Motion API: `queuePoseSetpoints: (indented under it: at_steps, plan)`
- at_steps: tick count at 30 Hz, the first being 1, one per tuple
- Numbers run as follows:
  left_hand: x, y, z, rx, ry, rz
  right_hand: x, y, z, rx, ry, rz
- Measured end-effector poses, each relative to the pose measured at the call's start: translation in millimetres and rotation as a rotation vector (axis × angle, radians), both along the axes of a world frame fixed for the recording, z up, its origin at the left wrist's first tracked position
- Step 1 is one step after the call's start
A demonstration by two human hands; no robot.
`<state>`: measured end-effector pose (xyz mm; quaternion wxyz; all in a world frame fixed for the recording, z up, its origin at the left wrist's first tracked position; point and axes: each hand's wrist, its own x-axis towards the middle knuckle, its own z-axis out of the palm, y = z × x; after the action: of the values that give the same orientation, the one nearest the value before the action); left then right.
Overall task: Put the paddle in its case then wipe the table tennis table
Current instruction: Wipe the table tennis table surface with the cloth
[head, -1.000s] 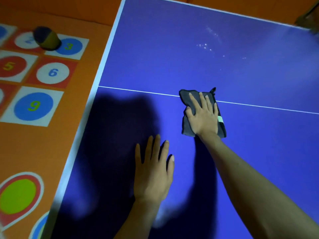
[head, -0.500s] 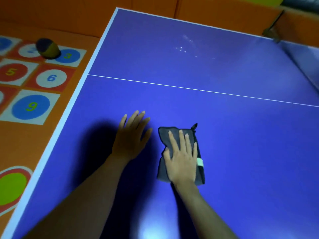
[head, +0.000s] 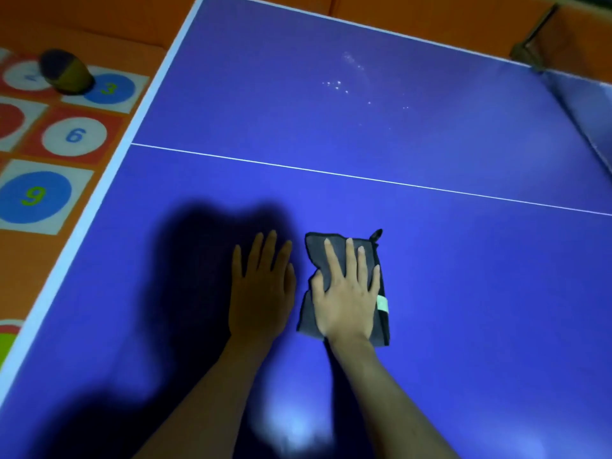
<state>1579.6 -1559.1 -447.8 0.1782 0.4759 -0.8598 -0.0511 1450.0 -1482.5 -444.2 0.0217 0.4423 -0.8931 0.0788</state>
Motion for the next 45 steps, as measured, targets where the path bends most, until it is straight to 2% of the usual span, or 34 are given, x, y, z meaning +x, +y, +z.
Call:
queuePoseSetpoints:
  at_steps: [9, 16, 20, 26, 31, 34, 38, 41, 45]
  plan:
    - [-3.9, -3.7, 4.1, 0.043, -0.046, 0.016, -99.9, -134.3, 7.5, 0.042, -0.051, 0.034]
    - [-4.3, -7.1, 2.5, 0.023, -0.060, 0.031, -126.9, -166.7, 4.2, 0.049, -0.069, 0.074]
    - [-3.0, -7.7, -1.3, -0.008, -0.068, 0.016, -117.8, -146.6, 4.1, 0.018, -0.083, 0.083]
    - [0.7, -9.0, 4.5, 0.028, 0.054, -0.089, -68.1, -27.5, 3.2, -0.024, -0.076, 0.104]
    - [-2.2, -3.3, 7.7, -0.115, -0.084, -0.132, -15.4, 94.6, 1.4, -0.006, -0.026, 0.034]
    - [-17.7, 4.8, 15.3, -0.181, -0.081, -0.121, 7.0, 141.8, 3.3, -0.002, -0.020, -0.010]
    - [-54.8, 15.6, 13.5, -0.089, 0.019, -0.063, 6.1, 144.7, 6.9, 0.015, -0.006, -0.020]
    - [-70.3, 16.4, 1.4, -0.011, 0.023, -0.065, -13.8, 123.2, 4.8, 0.008, 0.013, 0.009]
    - [-73.2, 19.5, -3.5, -0.032, 0.029, -0.049, -64.0, 68.9, 1.3, 0.008, 0.013, 0.008]
